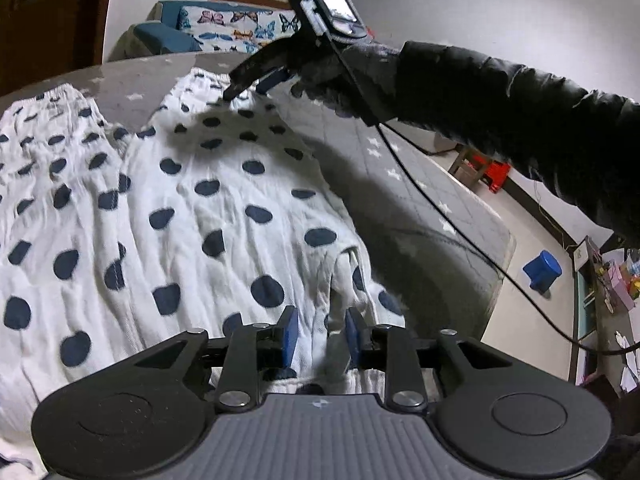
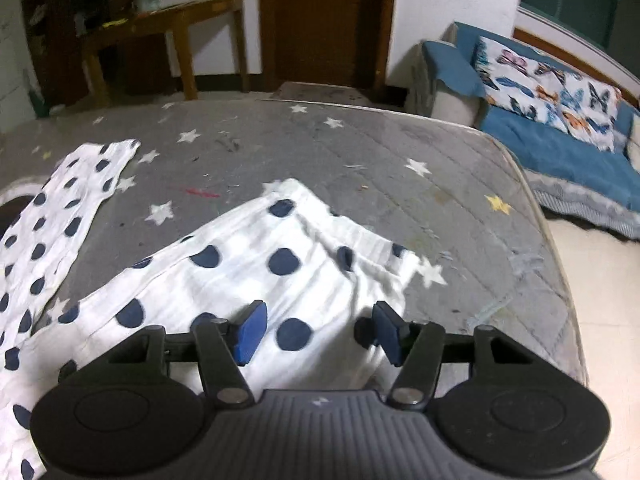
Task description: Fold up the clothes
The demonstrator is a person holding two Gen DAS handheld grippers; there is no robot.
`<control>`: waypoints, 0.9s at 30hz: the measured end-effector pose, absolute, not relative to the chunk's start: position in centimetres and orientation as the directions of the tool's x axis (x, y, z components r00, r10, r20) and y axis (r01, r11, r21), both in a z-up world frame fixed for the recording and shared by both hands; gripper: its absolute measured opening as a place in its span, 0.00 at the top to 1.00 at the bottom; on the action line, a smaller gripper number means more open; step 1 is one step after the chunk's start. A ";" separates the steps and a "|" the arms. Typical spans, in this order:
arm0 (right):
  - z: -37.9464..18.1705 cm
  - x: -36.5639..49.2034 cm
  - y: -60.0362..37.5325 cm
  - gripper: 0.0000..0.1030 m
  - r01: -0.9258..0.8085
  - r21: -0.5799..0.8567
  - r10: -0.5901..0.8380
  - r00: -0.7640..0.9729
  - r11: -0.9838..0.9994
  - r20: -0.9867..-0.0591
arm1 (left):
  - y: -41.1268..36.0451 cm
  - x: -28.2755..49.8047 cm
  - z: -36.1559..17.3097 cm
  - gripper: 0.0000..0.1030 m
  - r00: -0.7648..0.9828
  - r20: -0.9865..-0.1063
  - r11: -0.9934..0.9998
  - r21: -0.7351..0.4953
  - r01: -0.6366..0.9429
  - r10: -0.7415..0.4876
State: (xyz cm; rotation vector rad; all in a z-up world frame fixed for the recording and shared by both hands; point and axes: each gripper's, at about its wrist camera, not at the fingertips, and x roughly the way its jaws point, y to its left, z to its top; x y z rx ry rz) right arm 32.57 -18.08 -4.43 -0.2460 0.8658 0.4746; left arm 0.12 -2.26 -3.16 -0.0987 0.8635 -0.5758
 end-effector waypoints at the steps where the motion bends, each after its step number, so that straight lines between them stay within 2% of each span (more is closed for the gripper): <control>1: -4.4 32.7 -18.4 0.43 -0.486 -0.015 0.295 0.554 0.874 -0.778 | -2.3 0.1 -3.2 0.72 0.507 -0.690 0.844 -0.308 0.439 -0.516; 8: -4.4 32.9 -20.6 0.41 -0.427 -0.027 0.250 0.578 0.904 -0.777 | -3.1 -0.2 -3.4 0.72 0.488 -0.690 0.827 -0.305 0.473 -0.534; 13: -3.5 31.9 -21.2 0.43 -0.418 -0.044 0.244 0.608 0.908 -0.755 | -2.8 0.2 -2.8 0.72 0.509 -0.682 0.834 -0.292 0.469 -0.525; 19: -2.0 27.8 -20.4 0.43 -0.516 -0.026 0.319 0.568 0.856 -0.759 | -2.8 -0.1 -1.9 0.70 0.551 -0.661 0.850 -0.281 0.447 -0.508; 27: -1.7 18.1 -18.7 0.43 -0.678 0.023 0.440 0.451 0.735 -0.777 | -3.3 -1.2 -3.2 0.70 0.554 -0.690 0.871 -0.246 0.425 -0.465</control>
